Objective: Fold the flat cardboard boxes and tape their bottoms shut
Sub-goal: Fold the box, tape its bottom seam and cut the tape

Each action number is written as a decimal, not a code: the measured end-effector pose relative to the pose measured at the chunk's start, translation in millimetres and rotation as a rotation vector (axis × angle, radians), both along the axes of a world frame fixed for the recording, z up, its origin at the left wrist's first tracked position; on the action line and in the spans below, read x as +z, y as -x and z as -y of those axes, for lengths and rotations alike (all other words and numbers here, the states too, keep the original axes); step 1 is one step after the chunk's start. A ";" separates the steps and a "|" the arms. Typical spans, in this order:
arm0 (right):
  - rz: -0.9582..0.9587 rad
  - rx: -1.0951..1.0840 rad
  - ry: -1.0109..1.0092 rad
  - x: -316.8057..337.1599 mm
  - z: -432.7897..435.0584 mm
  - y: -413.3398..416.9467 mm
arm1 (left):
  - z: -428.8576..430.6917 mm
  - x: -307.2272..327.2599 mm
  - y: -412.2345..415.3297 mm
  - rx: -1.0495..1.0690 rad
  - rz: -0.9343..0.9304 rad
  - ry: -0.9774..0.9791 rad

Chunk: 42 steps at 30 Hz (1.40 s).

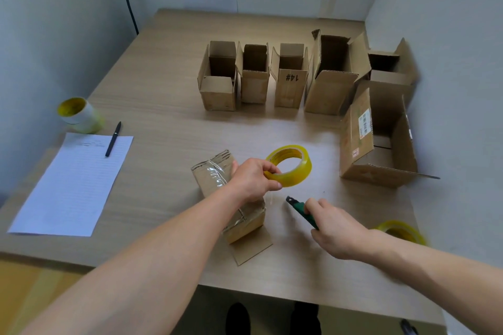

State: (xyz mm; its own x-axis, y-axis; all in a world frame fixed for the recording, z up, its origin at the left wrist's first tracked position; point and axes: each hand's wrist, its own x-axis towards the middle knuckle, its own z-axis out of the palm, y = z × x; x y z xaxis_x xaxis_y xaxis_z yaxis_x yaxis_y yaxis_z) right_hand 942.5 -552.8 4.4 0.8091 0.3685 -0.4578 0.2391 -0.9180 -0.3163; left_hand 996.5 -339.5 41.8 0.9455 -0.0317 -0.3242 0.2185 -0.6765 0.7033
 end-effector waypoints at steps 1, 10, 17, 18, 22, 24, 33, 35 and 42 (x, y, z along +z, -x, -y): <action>-0.018 -0.003 0.027 -2.5 0.2 -1.2 | 0.0 -0.4 -0.3 -0.004 0.006 0.000; -0.017 0.032 0.081 -21.6 4.0 -6.7 | -2.0 -6.0 -1.6 -0.017 0.008 0.007; 0.780 0.166 -0.427 31.1 -9.7 -20.4 | -4.2 -11.7 -2.4 -0.046 0.016 -0.028; 0.791 0.238 -0.364 36.7 -14.9 -25.9 | -4.3 -12.3 -2.8 -0.056 0.019 -0.033; 0.653 0.396 -0.033 42.6 -34.5 -49.5 | -3.4 -12.8 -3.5 -0.100 0.005 -0.020; 0.585 0.378 -0.023 44.0 -42.9 -57.2 | -2.8 -11.4 -3.3 -0.122 0.007 0.007; 0.298 0.312 0.105 46.1 -53.7 -63.0 | -20.4 -40.1 28.4 -0.252 0.300 -0.146; 0.248 0.306 0.129 38.5 -54.2 -62.7 | -22.6 -47.6 31.5 -0.313 0.378 -0.204; 0.144 0.213 0.128 43.2 -62.5 -66.5 | -23.6 -50.0 32.9 -0.439 0.370 -0.351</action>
